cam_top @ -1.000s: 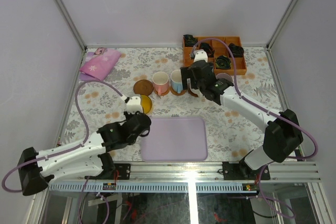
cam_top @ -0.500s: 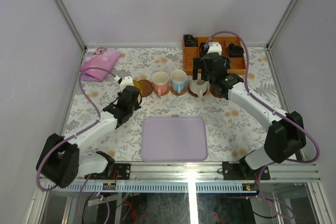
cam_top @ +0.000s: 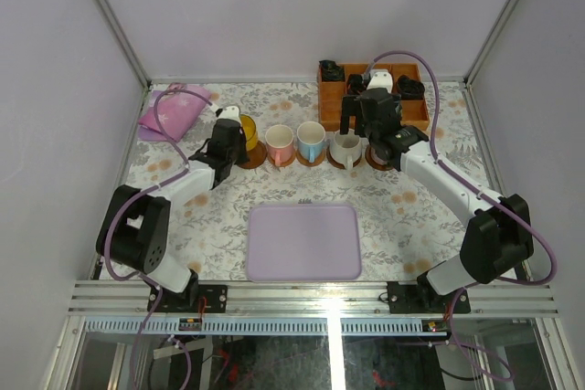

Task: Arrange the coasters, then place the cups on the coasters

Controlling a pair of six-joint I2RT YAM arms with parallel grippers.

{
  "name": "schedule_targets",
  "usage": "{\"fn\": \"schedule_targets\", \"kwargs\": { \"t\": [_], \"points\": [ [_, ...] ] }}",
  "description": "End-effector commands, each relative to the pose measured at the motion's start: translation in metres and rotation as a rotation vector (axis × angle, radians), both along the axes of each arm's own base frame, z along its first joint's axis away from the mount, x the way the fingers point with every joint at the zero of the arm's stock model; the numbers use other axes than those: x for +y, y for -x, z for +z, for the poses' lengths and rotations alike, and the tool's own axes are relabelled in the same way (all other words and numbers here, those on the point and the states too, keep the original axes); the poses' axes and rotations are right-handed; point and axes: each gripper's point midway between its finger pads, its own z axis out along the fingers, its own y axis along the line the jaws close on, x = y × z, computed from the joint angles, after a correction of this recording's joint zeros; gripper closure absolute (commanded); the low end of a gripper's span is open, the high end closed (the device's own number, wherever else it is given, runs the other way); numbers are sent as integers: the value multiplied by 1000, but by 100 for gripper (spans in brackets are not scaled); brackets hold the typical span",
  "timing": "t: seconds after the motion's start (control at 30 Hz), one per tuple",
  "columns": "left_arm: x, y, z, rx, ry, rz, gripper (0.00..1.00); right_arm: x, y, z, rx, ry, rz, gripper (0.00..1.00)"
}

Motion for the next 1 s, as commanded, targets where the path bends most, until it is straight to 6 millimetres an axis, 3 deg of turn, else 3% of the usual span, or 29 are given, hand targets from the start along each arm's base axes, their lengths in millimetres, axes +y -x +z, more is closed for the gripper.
{"fn": "schedule_targets", "kwargs": {
  "t": [0.0,0.47,0.97],
  "points": [
    [-13,-31,41,-155,46,-67,100,-3,-10,39,-103,-48,-38,2],
    [-13,-11,13,-36,83,-55,100,3,-10,30,-76,-59,-15,2],
    [-3,-1,-1,18,48,-23,100,8,-8,23,-58,-80,3,2]
  ]
}}
